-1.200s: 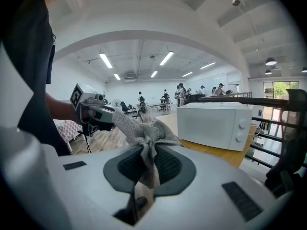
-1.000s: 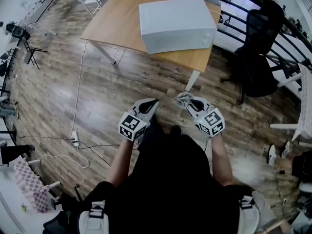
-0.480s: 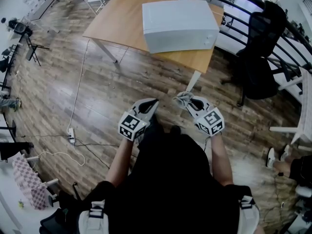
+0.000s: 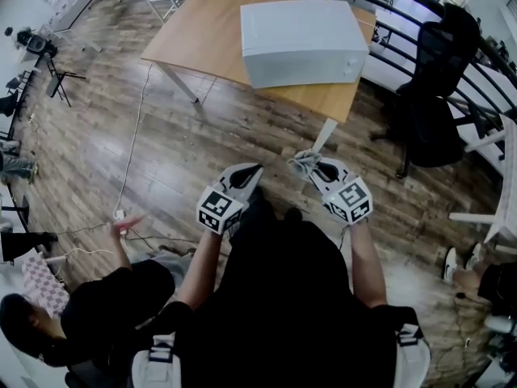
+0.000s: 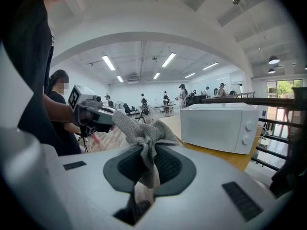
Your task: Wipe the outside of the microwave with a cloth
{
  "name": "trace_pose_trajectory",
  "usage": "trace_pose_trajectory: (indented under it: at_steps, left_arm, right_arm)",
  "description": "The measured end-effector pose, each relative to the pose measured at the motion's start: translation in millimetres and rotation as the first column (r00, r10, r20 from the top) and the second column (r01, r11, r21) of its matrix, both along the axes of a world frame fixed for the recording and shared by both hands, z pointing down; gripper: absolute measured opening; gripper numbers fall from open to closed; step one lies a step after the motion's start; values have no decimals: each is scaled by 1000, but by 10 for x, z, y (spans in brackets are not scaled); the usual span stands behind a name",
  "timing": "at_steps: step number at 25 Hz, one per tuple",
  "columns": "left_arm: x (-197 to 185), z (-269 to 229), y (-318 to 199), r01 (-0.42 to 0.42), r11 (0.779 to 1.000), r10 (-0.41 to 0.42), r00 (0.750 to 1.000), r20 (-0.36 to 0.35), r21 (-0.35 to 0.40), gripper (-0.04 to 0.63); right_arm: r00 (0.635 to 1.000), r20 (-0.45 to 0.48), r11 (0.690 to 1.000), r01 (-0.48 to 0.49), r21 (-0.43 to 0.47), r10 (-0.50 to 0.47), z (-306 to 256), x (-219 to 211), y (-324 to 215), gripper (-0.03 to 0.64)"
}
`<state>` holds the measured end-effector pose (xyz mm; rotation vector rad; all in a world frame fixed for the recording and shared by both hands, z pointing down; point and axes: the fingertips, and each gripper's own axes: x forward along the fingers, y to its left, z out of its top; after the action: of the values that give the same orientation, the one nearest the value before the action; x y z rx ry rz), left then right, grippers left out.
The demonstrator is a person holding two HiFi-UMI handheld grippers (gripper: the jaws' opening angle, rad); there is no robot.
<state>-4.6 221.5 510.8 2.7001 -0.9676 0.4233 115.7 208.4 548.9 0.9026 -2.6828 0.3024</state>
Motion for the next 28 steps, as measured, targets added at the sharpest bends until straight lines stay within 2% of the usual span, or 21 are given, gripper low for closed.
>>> trace_pose_trajectory:
  at_steps: [8, 28]
  left_arm:
    - [-79, 83, -160, -3, 1000, 3, 1000, -11, -16, -2]
    - [-492, 73, -1540, -77, 997, 76, 996, -50, -12, 0]
  right_arm:
    - [1000, -4, 1000, -15, -11, 15, 82, -53, -159, 35]
    - [996, -52, 997, -75, -17, 74, 31, -552, -1315, 35]
